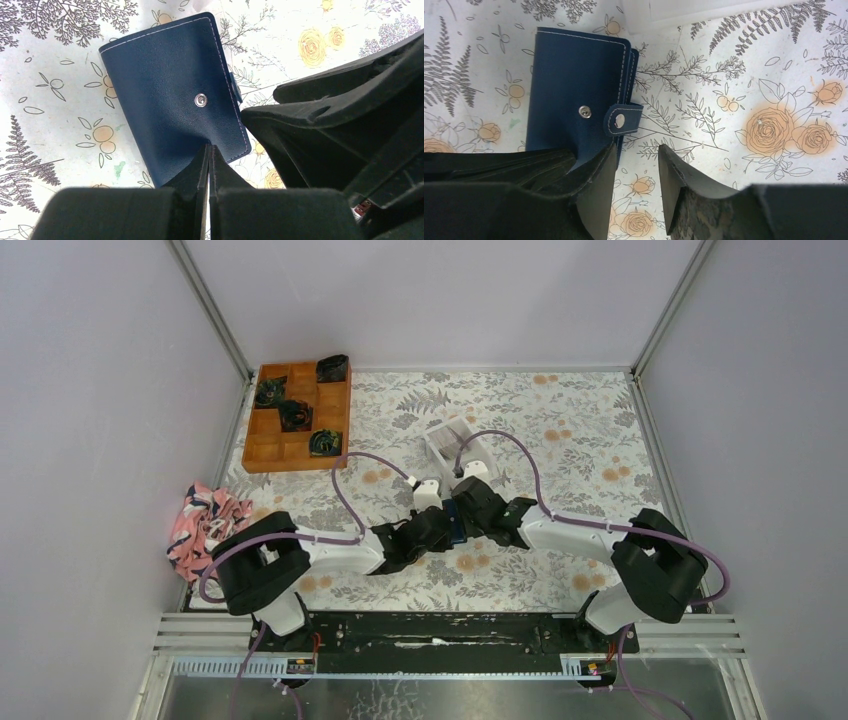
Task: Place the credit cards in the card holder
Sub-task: Close the card holder at the center of the board.
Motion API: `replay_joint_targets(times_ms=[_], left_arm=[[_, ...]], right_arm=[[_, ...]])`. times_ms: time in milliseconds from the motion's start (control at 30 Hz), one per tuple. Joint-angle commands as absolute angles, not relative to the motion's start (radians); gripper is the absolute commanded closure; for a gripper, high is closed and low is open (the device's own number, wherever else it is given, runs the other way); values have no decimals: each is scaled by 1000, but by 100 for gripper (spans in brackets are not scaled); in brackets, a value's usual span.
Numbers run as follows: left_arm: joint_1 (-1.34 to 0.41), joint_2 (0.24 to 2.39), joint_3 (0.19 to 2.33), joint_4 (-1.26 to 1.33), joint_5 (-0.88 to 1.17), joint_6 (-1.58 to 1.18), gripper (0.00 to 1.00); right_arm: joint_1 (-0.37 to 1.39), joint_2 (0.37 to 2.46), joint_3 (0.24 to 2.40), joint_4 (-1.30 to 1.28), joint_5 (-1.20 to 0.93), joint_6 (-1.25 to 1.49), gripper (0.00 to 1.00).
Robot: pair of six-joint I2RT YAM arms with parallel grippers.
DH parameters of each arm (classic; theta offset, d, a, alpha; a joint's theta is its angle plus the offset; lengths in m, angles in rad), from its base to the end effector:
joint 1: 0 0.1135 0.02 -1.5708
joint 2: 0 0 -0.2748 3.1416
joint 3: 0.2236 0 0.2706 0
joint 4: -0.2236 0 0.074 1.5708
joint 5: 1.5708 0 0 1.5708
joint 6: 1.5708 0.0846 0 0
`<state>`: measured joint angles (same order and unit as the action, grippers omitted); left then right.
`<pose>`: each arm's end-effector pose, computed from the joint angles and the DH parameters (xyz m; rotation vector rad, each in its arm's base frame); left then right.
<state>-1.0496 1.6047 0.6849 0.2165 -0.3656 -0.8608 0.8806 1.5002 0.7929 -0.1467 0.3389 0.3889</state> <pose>0.2023 -0.2916 0.1156 0.0206 2.2940 -0.6203 0.2389 0.2452 0.1458 -0.4287 2.3317 0.1996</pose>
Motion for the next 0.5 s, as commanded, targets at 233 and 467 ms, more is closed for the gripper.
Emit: replay_joint_targets(times_ms=[233,467], left_arm=[[-1058,1607,670,197,-419,-865,100],[-1058,1619,666,205,-416,-865,100]], right_arm=[[885,1489,877,-155,317,372,54],[884,1520,908,-165,323,364,55]])
